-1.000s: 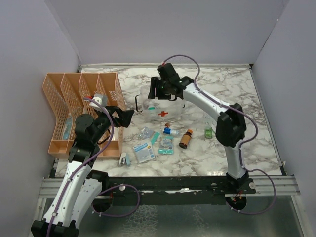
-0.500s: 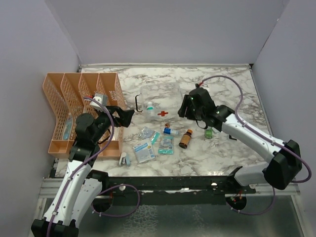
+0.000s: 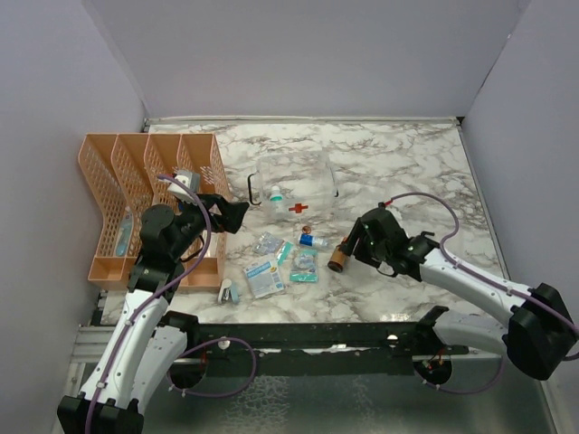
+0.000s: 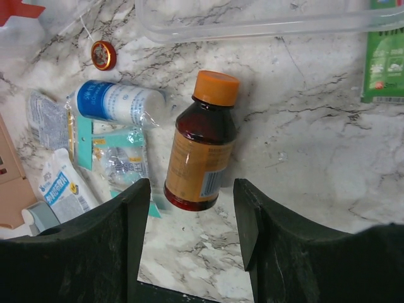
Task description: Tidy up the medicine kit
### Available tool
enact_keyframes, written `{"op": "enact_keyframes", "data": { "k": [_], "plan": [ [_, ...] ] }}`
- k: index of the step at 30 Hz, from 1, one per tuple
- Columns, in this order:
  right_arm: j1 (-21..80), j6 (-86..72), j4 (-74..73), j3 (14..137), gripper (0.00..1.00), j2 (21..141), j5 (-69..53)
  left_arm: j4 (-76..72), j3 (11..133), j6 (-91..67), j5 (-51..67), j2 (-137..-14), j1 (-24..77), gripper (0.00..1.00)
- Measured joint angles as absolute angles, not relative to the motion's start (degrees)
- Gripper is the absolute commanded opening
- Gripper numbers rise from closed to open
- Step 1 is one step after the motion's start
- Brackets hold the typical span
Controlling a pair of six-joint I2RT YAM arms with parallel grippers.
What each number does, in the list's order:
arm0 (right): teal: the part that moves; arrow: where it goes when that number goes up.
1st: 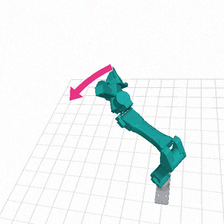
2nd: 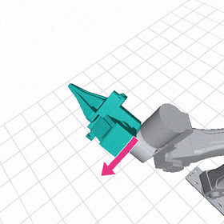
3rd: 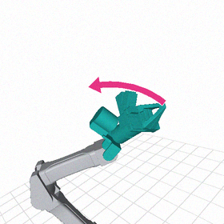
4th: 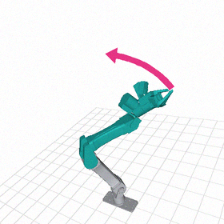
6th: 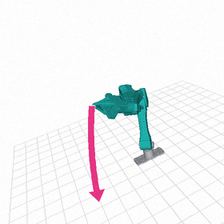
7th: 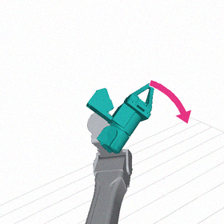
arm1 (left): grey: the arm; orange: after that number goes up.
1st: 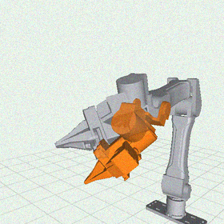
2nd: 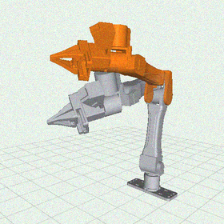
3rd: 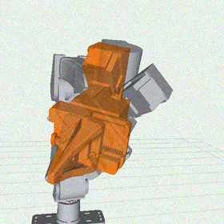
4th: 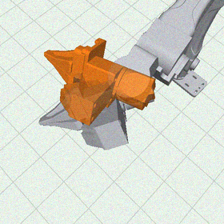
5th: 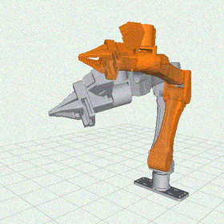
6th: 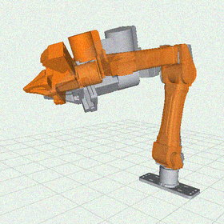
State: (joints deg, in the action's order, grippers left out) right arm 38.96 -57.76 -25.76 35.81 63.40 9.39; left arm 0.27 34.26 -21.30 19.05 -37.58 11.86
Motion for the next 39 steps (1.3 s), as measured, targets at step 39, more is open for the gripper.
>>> {"op": "enact_keyframes", "data": {
  "k": [39],
  "plan": [
    [38.96, -59.96, -22.22, 37.04, 0.32, 68.29, 8.23, -0.86, 33.93, -21.98, 20.12, -38.44, 11.86, 0.99]
  ]
}}
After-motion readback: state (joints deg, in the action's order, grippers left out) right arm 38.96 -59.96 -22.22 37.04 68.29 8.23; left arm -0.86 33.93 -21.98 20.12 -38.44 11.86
